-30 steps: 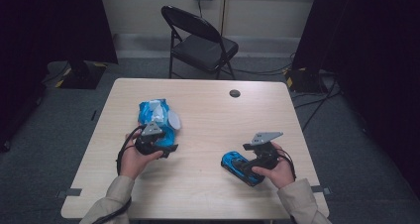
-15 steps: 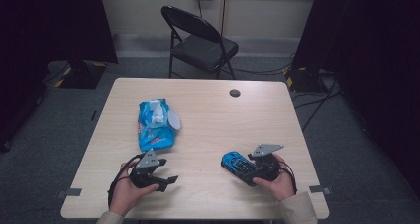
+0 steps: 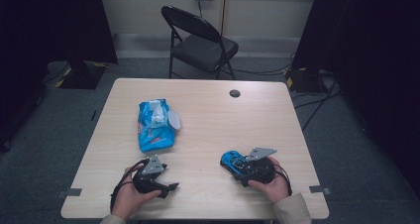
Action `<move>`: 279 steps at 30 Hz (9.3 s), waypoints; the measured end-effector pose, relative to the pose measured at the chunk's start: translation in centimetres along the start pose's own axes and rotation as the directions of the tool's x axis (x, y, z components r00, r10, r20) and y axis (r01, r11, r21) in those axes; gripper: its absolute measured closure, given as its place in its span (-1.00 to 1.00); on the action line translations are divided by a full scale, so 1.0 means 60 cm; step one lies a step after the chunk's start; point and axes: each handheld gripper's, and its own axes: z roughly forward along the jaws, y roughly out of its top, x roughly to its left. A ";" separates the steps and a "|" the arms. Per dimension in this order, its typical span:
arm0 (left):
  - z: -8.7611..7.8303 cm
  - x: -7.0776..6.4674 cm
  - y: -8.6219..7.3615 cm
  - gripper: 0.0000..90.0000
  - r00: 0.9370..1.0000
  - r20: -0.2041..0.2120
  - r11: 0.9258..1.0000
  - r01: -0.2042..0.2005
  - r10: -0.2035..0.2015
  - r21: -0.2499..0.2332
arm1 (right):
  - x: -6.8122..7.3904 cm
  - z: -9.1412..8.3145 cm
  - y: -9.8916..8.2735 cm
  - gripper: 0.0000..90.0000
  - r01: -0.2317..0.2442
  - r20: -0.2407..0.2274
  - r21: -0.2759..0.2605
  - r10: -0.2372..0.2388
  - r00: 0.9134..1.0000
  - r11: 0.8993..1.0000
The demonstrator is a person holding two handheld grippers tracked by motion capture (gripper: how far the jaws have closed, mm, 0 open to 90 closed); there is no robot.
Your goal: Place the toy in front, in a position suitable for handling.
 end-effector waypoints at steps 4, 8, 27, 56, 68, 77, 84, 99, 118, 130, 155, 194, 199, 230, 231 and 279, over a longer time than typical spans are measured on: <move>0.000 -0.001 -0.001 -0.60 1.000 -0.001 1.000 -0.003 0.003 0.000 | 0.004 0.000 0.001 -0.61 -0.028 0.015 -0.001 0.028 0.999 1.000; -0.002 0.000 -0.001 -0.60 1.000 0.000 1.000 -0.004 0.004 0.002 | 0.004 -0.003 0.003 -0.60 -0.052 0.016 -0.024 0.053 0.998 0.998; -0.001 0.000 -0.001 -0.62 1.000 0.000 1.000 -0.008 0.008 0.004 | 0.010 -0.007 0.006 -0.62 -0.070 0.051 -0.005 0.070 0.996 0.998; -0.001 -0.001 -0.001 -0.63 1.000 0.000 1.000 -0.008 0.008 0.005 | 0.017 0.004 0.011 -0.61 -0.095 0.095 -0.005 0.095 0.991 0.995; -0.001 0.000 -0.001 -0.64 1.000 0.005 1.000 -0.007 0.007 0.004 | 0.014 0.004 0.026 -0.69 -0.092 0.088 0.045 0.088 0.992 0.995; -0.002 0.001 -0.001 -0.64 1.000 0.009 1.000 -0.005 0.005 0.004 | 0.019 0.013 0.030 -0.44 -0.082 0.097 0.073 0.075 0.992 0.994; -0.002 0.001 -0.001 -0.64 1.000 0.006 1.000 -0.005 0.005 0.004 | 0.020 0.013 0.030 -0.42 -0.105 0.105 0.061 0.099 0.990 0.993; -0.002 0.002 -0.002 -0.63 1.000 0.010 1.000 0.007 -0.007 -0.002 | 0.018 0.000 0.051 -0.38 -0.123 0.070 0.064 0.118 0.991 0.990; -0.003 0.003 -0.003 -0.63 1.000 0.013 1.000 0.012 -0.011 -0.004 | 0.065 0.068 0.083 -0.39 0.021 -0.007 0.021 -0.021 1.000 1.000; -0.004 0.002 -0.003 -0.63 1.000 0.011 1.000 0.005 -0.005 0.001 | 0.062 0.029 0.077 -0.70 0.024 -0.015 -0.034 -0.024 1.000 0.999; 0.000 -0.004 -0.001 -0.67 1.000 -0.012 1.000 -0.017 0.018 0.012 | 0.063 0.025 0.014 -0.82 0.019 -0.010 -0.010 -0.019 1.000 1.000; -0.075 0.067 0.064 -0.55 0.997 -0.048 0.998 0.051 -0.053 -0.043 | 0.060 0.022 0.013 -0.46 0.014 -0.009 -0.044 -0.014 1.000 0.999; -0.083 0.082 0.081 -0.54 0.996 -0.076 0.998 0.047 -0.049 -0.032 | 0.060 0.022 0.013 -0.46 0.015 -0.010 -0.044 -0.015 1.000 0.999; -0.098 0.183 0.127 -0.55 0.976 -0.166 0.990 0.134 -0.139 -0.045 | 0.058 0.022 0.013 -0.46 0.023 -0.018 -0.043 -0.024 1.000 0.999; -0.096 0.186 0.128 -0.54 0.976 -0.165 0.990 0.136 -0.141 -0.042 | 0.058 0.022 0.013 -0.46 0.023 -0.018 -0.043 -0.024 1.000 0.999; -0.169 0.206 0.243 1.00 0.941 -0.142 0.951 0.299 -0.308 -0.082 | 0.058 0.022 0.013 -0.46 0.023 -0.018 -0.043 -0.023 1.000 0.999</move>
